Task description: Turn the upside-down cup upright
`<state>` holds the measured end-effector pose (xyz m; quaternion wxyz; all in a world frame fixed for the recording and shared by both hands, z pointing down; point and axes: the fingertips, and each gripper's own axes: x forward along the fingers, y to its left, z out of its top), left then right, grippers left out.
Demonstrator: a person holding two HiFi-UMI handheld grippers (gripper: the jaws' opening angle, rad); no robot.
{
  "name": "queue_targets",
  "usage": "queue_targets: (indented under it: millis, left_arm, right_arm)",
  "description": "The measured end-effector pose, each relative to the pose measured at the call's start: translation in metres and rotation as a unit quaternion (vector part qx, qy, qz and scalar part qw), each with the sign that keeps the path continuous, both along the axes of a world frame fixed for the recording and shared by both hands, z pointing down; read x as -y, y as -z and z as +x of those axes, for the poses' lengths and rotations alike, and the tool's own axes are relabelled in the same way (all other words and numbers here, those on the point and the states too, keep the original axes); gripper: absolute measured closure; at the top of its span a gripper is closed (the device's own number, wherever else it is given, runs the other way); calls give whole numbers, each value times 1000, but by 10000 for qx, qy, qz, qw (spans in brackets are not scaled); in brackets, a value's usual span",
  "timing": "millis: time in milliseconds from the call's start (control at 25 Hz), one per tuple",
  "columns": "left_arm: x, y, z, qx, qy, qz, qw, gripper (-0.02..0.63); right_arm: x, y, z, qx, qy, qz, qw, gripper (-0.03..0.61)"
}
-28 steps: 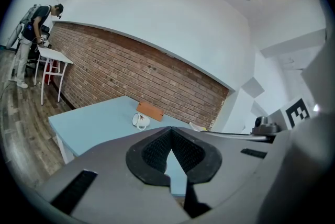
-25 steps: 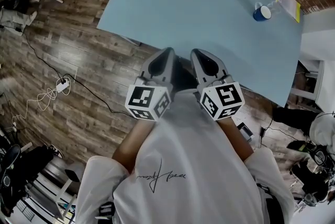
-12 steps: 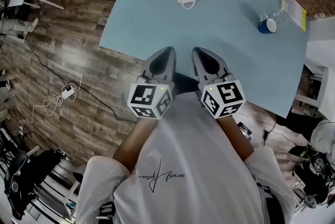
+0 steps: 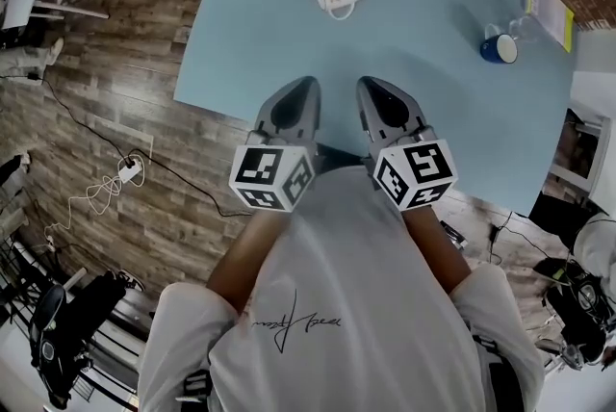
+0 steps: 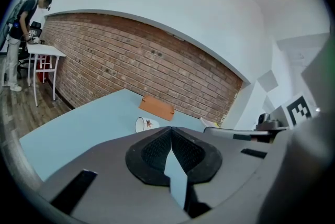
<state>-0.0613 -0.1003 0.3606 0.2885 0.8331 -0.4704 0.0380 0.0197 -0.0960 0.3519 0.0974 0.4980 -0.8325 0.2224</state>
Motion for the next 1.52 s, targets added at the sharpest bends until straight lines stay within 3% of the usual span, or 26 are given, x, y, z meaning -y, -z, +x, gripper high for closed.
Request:
queue_targets:
  millis: [440,720,1520]
  left_arm:
    - [44,-19,25,202,-328,-283,9989,604]
    - [74,-30,32,390,-271,-339,9983,604]
    - [133,-79,36,206,-335,-736,9965,603]
  right_arm:
    - [41,-17,22,251,-154,-158,9994,557]
    - [69,-24,38,420,-244,-180,9987,557]
    - [110,-49,32,396,-297,-391,9980,555]
